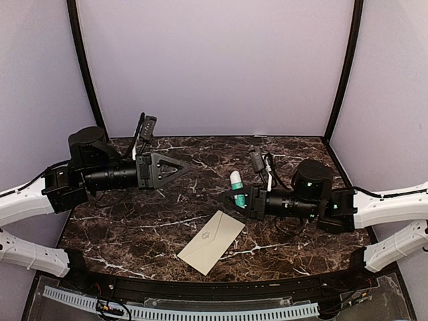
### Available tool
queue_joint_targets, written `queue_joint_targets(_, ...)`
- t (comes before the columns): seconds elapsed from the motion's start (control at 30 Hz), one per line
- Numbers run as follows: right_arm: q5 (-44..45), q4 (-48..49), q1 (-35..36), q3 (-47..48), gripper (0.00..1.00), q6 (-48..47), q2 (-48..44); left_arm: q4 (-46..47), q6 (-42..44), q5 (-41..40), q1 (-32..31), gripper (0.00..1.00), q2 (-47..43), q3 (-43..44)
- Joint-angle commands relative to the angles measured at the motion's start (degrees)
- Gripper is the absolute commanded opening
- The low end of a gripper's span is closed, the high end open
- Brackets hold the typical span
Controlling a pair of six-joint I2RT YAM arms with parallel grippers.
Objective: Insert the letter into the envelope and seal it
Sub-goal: Screw the solid glue.
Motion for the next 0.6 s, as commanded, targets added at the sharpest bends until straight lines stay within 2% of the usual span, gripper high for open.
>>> queue_joint_targets(0.0, -8.3, 10.6, 0.9, 1.0, 0.0, -3.1, -0.8, 12.2, -4.1, 13.5, -0.2, 0.76, 2.7, 2.2)
queue_joint_targets(0.13, -13.6, 10.5, 1.2, 3.9, 0.0, -3.7, 1.2, 14.4, -3.8, 15.4, -1.1, 0.77, 5.5, 3.7)
queue_joint_targets(0.33, -16.1, 11.0, 1.6, 5.8, 0.0, -3.1, 3.4, 14.3, -1.1, 15.3, -4.2, 0.76, 8.6, 6.4)
queue_joint_targets(0.57, -17.2, 11.4, 2.0, 6.6, 0.0, -2.3, 5.3, 11.6, 0.8, 12.3, -6.6, 0.69, 11.6, 8.7)
